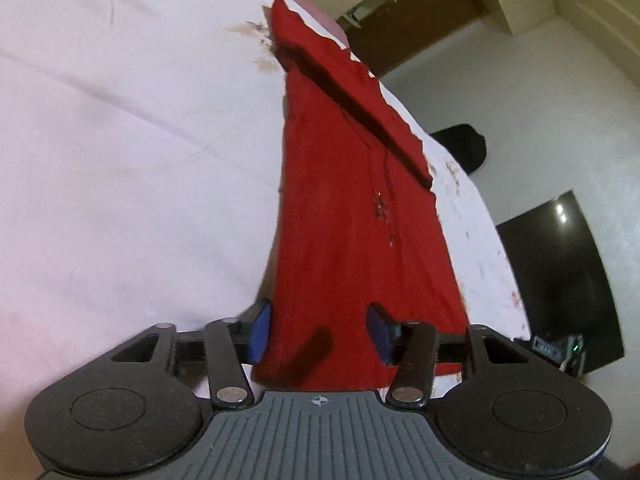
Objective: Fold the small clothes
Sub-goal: 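Move both open tools to the dress hem to prepare the next fold, then grasp the hem of the red strip with the left tool while the right tool grasps beside it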
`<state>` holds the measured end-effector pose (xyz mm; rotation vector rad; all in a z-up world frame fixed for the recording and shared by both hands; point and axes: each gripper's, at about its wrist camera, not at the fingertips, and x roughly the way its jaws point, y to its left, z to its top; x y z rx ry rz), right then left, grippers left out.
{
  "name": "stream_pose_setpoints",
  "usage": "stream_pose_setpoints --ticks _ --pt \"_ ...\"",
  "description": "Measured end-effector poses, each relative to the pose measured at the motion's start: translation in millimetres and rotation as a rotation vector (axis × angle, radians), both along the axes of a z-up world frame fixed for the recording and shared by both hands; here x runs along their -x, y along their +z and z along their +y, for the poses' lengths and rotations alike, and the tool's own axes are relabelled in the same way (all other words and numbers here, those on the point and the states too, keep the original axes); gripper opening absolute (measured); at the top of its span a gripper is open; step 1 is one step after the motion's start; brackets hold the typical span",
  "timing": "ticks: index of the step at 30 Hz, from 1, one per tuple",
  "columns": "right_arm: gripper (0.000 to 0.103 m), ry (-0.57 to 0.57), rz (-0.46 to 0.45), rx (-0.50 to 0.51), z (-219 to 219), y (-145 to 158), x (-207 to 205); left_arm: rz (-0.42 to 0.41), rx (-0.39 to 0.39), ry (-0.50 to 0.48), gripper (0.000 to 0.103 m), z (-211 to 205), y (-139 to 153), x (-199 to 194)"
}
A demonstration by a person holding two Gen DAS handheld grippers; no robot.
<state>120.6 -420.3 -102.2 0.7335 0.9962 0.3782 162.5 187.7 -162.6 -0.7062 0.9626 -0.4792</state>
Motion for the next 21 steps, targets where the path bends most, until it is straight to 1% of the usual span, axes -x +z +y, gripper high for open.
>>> stream_pose_setpoints --ticks 2,4,6,8,9,10,11,12,13,15,16,17,19,20,21 --pt "0.053 0.004 0.009 -0.052 1 -6 -1 -0.001 -0.010 -0.012 0.052 -2 0 -1" --pt "0.053 0.017 0.008 -0.063 6 -7 -4 -0.001 -0.023 -0.024 0.052 -3 1 -2" --pt "0.050 0.031 0.007 -0.069 8 -8 -5 0.002 -0.025 -0.025 0.052 -8 3 -4" --pt "0.044 0.042 0.007 -0.064 9 -10 -5 -0.003 -0.038 -0.024 0.042 -12 5 -5" --pt "0.043 0.044 0.009 -0.065 9 -11 -5 0.001 -0.037 -0.016 0.039 -10 4 -4" --pt "0.041 0.044 0.010 -0.066 9 -11 -4 0.005 -0.035 -0.008 0.030 -9 3 -3" --pt "0.038 0.044 0.012 -0.069 8 -12 -4 0.008 -0.046 -0.007 0.017 -9 2 -2" --pt "0.036 0.048 0.014 -0.070 8 -13 -4 0.008 -0.067 -0.006 0.012 -11 1 -2" --pt "0.031 0.055 0.016 -0.066 8 -13 -4 0.010 -0.077 -0.008 0.008 -11 0 -1" --pt "0.016 0.081 0.014 -0.043 12 -12 -6 -0.017 -0.088 0.000 0.006 -13 3 0" --pt "0.008 0.091 0.009 -0.018 14 -11 -6 -0.048 -0.084 0.015 0.005 -13 7 2" --pt "0.008 0.096 0.002 0.010 16 -9 -6 -0.080 -0.057 0.041 0.005 -9 12 5" --pt "0.008 0.089 -0.043 0.012 15 3 -1 -0.135 -0.014 0.097 0.005 5 23 15" --pt "0.007 0.080 -0.076 0.004 12 11 2 -0.147 -0.028 0.104 0.005 10 26 18" --pt "0.007 0.066 -0.103 -0.001 7 18 6 -0.142 -0.064 0.097 0.005 13 27 21"
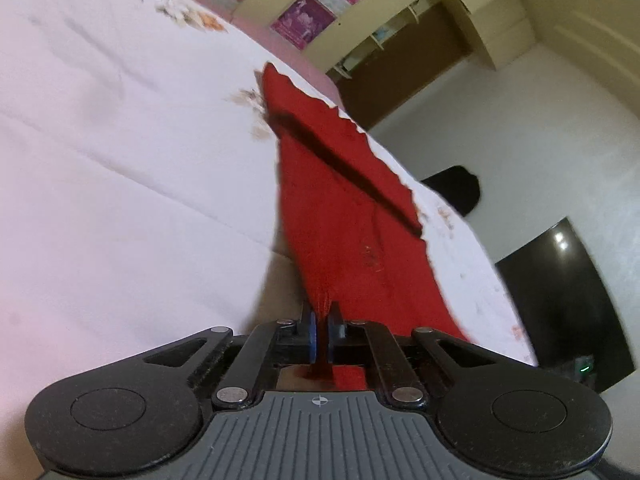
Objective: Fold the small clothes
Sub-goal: 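Grasp the hem of the red strip with the left tool while the right tool grasps beside it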
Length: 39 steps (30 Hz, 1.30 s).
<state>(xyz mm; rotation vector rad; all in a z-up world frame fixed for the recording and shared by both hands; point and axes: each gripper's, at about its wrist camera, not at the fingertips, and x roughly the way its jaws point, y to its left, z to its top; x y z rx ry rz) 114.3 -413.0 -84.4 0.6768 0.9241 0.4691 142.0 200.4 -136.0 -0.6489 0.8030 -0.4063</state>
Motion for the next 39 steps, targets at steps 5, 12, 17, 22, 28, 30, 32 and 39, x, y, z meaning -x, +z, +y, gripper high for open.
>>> stream_pose_setpoints --ticks 5,12,17,22,28,30,32,39 --pt "0.007 0.000 0.079 0.066 -3 -26 -2 0.085 -0.026 -0.007 0.004 -3 -26 -3" --pt "0.007 -0.036 -0.027 0.019 -3 1 -5 0.030 0.073 0.046 0.004 5 -11 -2" --pt "0.007 -0.086 -0.144 0.021 1 30 -36 -0.027 0.202 0.128 0.004 14 6 -36" --pt "0.007 -0.162 -0.213 -0.011 5 53 -96 -0.085 0.284 0.199 0.004 15 33 -100" --pt "0.007 -0.196 -0.229 -0.034 9 69 -180 -0.091 0.249 0.210 0.004 -7 62 -202" --pt "0.007 -0.211 -0.210 -0.036 9 65 -211 -0.073 0.217 0.219 0.004 -10 63 -233" --pt "0.007 -0.214 -0.199 -0.032 8 60 -239 -0.057 0.199 0.223 0.004 -14 60 -263" --pt "0.007 -0.209 -0.113 -0.043 8 19 -322 0.042 0.129 0.250 0.004 -20 25 -343"
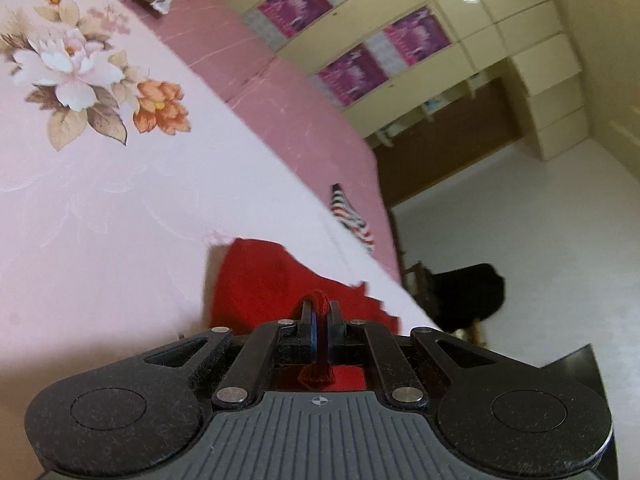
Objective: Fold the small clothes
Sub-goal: 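Grasp the hem of the red strip with the left tool while the right tool grasps beside it, then lift the hem with both tools and fold it over toward the collar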
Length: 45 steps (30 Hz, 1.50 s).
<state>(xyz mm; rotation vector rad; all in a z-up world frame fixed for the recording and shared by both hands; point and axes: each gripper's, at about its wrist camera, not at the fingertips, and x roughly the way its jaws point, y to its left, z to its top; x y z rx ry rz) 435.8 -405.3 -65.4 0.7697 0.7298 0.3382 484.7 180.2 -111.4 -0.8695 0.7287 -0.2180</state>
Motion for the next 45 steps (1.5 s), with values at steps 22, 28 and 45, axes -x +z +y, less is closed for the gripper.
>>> stream_pose_setpoints --ticks 22,28,45 --pt "0.052 0.005 -0.080 0.090 -6 -30 -46 -0.098 -0.203 -0.052 0.066 -32 -11 -50" --pt "0.043 0.107 -0.052 0.333 28 -25 -52 -0.012 -0.524 -0.259 0.033 -77 -9 -66" --pt "0.049 0.057 -0.060 0.411 24 -12 -34 -0.171 -0.532 -0.115 0.081 -53 27 -24"
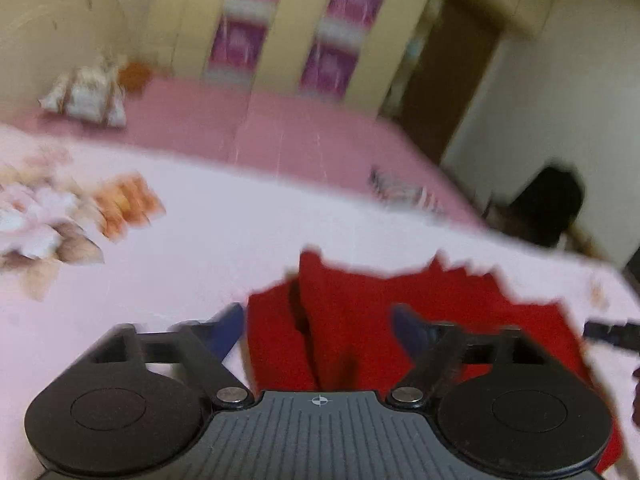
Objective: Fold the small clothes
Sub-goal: 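Lift the hem with both tools and fold it over toward the collar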
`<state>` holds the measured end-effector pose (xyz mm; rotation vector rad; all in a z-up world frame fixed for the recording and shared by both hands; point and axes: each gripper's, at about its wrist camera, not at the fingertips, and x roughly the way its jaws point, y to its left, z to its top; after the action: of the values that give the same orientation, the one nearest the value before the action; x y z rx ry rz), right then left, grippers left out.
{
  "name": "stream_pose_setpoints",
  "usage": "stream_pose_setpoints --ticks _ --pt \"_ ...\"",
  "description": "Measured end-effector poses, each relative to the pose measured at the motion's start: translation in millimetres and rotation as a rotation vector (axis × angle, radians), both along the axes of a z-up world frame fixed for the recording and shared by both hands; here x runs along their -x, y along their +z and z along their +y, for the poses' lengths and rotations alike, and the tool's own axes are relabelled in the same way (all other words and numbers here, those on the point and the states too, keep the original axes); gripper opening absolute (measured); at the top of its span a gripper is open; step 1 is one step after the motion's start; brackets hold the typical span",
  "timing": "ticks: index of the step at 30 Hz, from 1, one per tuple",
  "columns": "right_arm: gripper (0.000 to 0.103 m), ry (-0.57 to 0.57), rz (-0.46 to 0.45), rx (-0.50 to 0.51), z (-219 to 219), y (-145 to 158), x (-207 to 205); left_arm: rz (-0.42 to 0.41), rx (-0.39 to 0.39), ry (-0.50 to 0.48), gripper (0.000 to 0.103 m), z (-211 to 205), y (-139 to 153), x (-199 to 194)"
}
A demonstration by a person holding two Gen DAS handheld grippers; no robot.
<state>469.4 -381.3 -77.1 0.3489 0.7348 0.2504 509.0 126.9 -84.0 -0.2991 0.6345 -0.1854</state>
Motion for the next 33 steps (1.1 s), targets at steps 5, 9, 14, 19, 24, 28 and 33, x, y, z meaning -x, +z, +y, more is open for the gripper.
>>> stream_pose_setpoints --ticks 5,9,14,19,24,28,33 --pt "0.044 0.068 -0.008 -0.084 -15 8 81 0.053 0.090 -0.092 0.053 8 -4 77" --pt "0.044 0.110 0.018 -0.097 -11 2 136 0.091 0.098 -0.106 0.054 -3 -18 111" --pt "0.038 0.157 0.048 -0.042 13 -5 149 0.109 0.121 -0.103 0.053 -11 -28 121" --pt "0.006 0.180 0.065 -0.006 26 -8 145 0.153 0.091 -0.107 0.004 -15 -33 117" --pt "0.005 0.147 0.038 0.020 4 8 158 0.103 0.114 -0.132 0.004 10 -16 140" --pt "0.005 0.150 0.110 0.056 -8 -16 158 0.168 0.102 -0.137 0.004 14 -48 133" --pt "0.016 0.144 0.103 0.062 0 -10 156 0.178 0.061 -0.135 0.011 12 -37 133"
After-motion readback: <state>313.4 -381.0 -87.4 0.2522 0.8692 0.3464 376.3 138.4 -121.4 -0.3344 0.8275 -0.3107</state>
